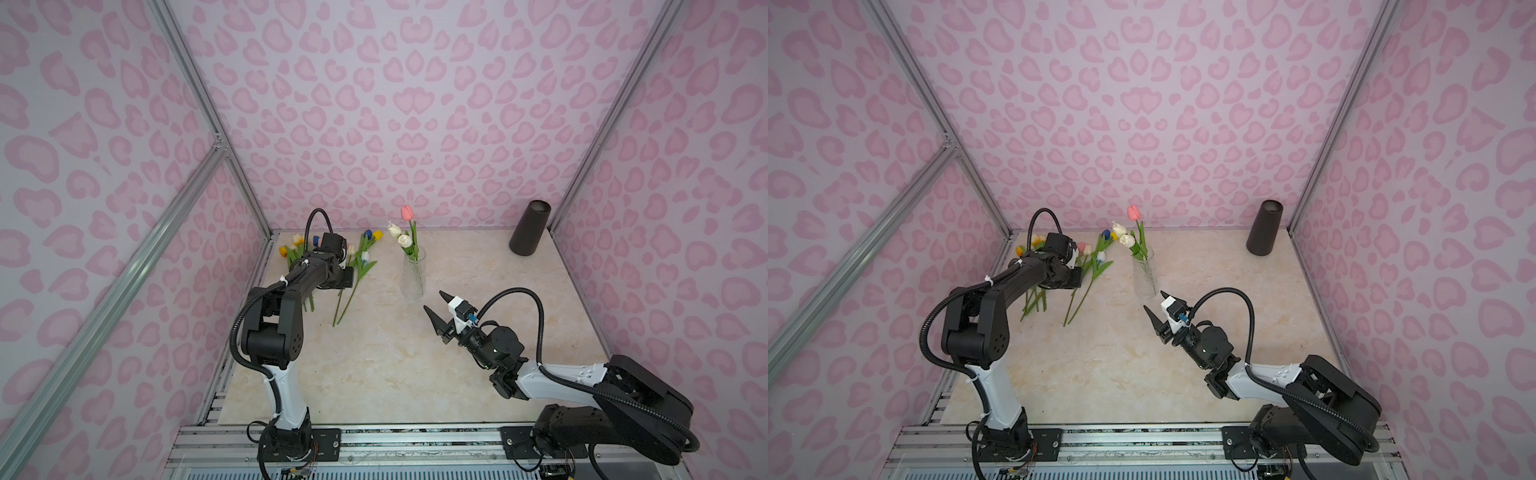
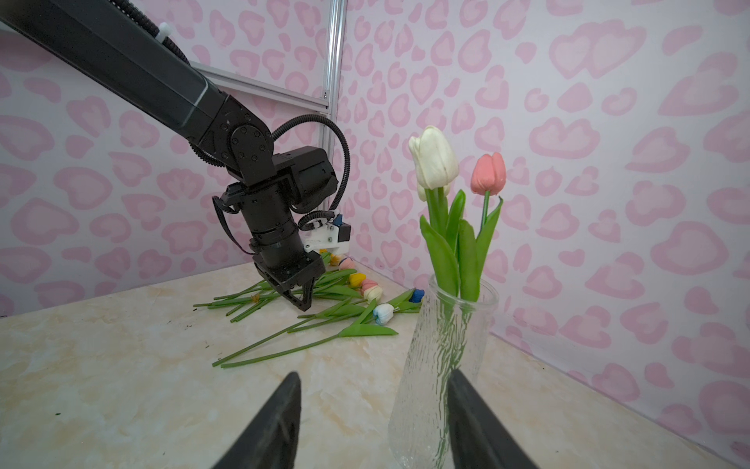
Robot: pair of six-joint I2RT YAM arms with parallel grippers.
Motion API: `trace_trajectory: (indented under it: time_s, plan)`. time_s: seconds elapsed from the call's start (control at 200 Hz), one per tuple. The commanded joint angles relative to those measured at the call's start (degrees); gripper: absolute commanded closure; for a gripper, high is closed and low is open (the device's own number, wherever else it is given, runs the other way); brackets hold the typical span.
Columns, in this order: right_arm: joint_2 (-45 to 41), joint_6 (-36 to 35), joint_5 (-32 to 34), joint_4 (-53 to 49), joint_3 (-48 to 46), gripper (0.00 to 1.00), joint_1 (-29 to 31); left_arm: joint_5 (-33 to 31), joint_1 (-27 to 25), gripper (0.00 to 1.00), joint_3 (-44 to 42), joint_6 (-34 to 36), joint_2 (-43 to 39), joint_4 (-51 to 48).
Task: Arrange the flowers into the vase
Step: 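Close the left gripper on a tulip stem in the pile, then lift the grasped tulip with the left gripper above the pile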
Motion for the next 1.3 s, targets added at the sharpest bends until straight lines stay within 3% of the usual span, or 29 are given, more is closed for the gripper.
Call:
trace_trajectory:
  time_s: [0.0, 0.065, 0.27, 0.36, 0.46, 0.635, 0.69, 0.835, 0.935, 1.145, 1.295]
  plan:
    - [0.08, -0.37, 0.68, -0.31, -0.4, 0.43, 0.09, 1.0, -0.13, 0.9, 0.8, -0.78, 1.01, 1.16]
    - [0.26, -0.45, 0.76, -0.27, -0.35, 0.43, 0.08, 0.13, -0.16, 0.79, 0.92, -0.75, 1.88, 1.08]
    - [0.53, -0.69, 0.89, -0.21, -0.5, 0.43, 0.05, -3.68, -0.55, 0.71, 1.78, -1.03, 4.48, -0.12]
    - [0.58, -0.53, 0.53, -0.05, -0.59, 0.43, 0.12, -6.66, -0.33, 0.6, 1.5, -1.51, 4.58, 0.46]
    - [0.64, -0.7, 0.78, 0.01, -0.55, 0.43, 0.1, -4.68, 0.52, 0.6, 2.21, -1.49, 5.69, 0.51]
    - [-0.27, -1.25, 1.18, -0.23, -1.03, 0.43, 0.11, -3.85, 0.58, 0.63, 5.27, -0.42, 9.08, -2.02]
    - [-0.39, -1.51, 1.5, -0.4, -1.03, 0.43, 0.09, -4.02, 0.56, 0.71, 5.46, -0.24, 9.19, -2.03]
    - [-0.69, -1.41, 1.52, -0.19, -1.38, 0.43, 0.1, -4.47, 0.58, 0.72, 6.64, 0.2, 10.38, -3.58]
    - [-0.68, -1.4, 1.41, -0.2, -1.46, 0.43, 0.08, -4.01, 0.58, 0.82, 7.04, 0.17, 11.13, -4.61]
    - [-0.42, -1.25, 1.35, 0.0, -1.46, 0.43, 0.08, -5.13, 0.58, 0.94, 6.03, 0.13, 9.48, -4.68]
    - [-0.27, -0.92, 1.41, 0.6, -1.55, 0.43, 0.1, -5.41, 0.54, 0.97, 5.72, 0.03, 6.9, -5.07]
